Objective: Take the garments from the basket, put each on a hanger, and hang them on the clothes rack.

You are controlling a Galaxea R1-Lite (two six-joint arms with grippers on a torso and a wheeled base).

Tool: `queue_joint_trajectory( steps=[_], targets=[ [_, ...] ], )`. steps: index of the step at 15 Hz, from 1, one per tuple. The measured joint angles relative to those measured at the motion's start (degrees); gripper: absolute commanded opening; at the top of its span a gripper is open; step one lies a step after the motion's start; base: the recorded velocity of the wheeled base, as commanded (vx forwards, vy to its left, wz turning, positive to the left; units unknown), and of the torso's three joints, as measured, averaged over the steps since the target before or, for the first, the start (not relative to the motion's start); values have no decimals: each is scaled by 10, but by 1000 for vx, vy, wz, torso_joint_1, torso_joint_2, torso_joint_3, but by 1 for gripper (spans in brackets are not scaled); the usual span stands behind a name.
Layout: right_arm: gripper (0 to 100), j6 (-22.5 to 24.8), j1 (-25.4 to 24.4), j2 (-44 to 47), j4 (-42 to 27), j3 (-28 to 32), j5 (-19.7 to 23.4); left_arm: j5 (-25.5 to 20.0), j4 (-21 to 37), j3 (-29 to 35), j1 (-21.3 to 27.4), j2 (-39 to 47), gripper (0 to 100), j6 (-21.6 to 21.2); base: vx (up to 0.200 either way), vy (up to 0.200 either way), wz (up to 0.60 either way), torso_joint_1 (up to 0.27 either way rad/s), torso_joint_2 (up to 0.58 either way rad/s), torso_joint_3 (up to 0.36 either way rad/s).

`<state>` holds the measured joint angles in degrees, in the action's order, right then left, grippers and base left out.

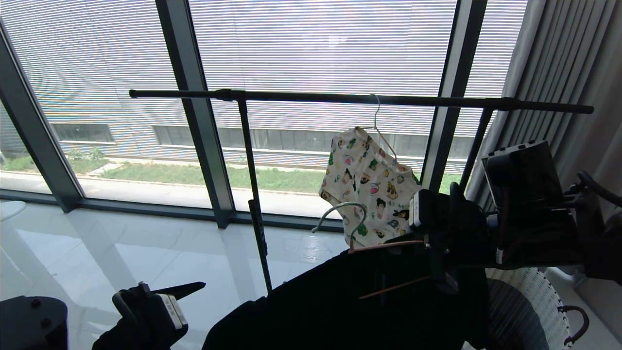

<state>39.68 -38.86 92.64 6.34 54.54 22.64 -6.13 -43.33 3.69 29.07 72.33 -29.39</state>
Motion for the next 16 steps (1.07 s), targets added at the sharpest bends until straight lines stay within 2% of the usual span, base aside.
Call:
queue_joint_trajectory(
  steps=[2, 6, 8, 12, 13, 16],
  targets=[
    [0, -1, 18, -6, 27, -1, 6, -1, 0, -21, -41, -8, 100, 26, 0, 0, 0, 0, 0, 0],
    [0, -3, 23, -20, 39, 0, 13, -1, 0, -18, -59, 3, 100, 82, 0, 0, 0, 0, 0, 0],
    [0, -3, 20, -28, 39, -3, 13, -1, 0, 0, -61, 14, 100, 97, 0, 0, 0, 0, 0, 0],
    [0, -3, 18, -40, 39, -11, 13, -1, 0, 15, -65, 28, 100, 102, 0, 0, 0, 0, 0, 0],
    [0, -4, 16, -42, 39, -11, 13, -1, 0, 15, -65, 29, 0, 102, 0, 0, 0, 0, 0, 0],
    [0, -5, 9, -47, 39, -12, 13, -1, 0, 16, -64, 32, 0, 100, 0, 0, 0, 0, 0, 0]
  ],
)
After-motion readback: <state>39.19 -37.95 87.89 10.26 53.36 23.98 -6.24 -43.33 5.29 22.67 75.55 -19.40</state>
